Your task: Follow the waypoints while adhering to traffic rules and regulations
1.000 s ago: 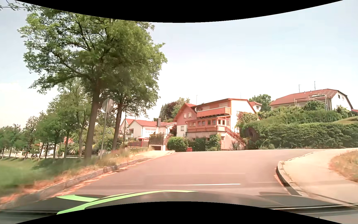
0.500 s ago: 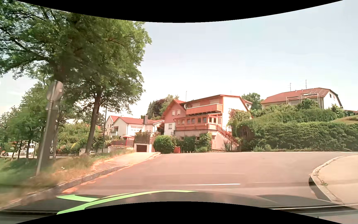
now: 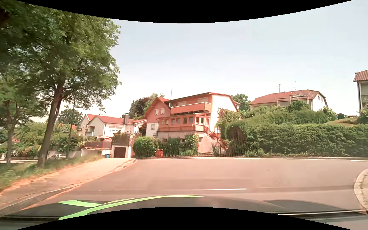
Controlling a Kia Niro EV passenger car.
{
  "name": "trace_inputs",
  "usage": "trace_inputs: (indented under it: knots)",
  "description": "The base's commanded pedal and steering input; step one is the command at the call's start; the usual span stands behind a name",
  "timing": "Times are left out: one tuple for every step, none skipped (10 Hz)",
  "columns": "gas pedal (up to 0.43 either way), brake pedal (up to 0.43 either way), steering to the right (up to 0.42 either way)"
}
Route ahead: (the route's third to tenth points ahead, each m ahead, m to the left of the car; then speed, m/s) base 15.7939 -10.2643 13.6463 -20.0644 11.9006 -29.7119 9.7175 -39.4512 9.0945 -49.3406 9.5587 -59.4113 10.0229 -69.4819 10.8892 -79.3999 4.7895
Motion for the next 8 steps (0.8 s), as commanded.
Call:
trace_inputs:
  knots:
    - [0.008,0.000,0.257]
    - [0.008,0.000,0.269]
    - [0.000,0.000,0.279]
    - [0.000,0.000,0.283]
    - [0.000,0.000,0.285]
    - [0.000,0.000,0.290]
    - [0.008,0.000,0.295]
    - [0.079,0.000,0.299]
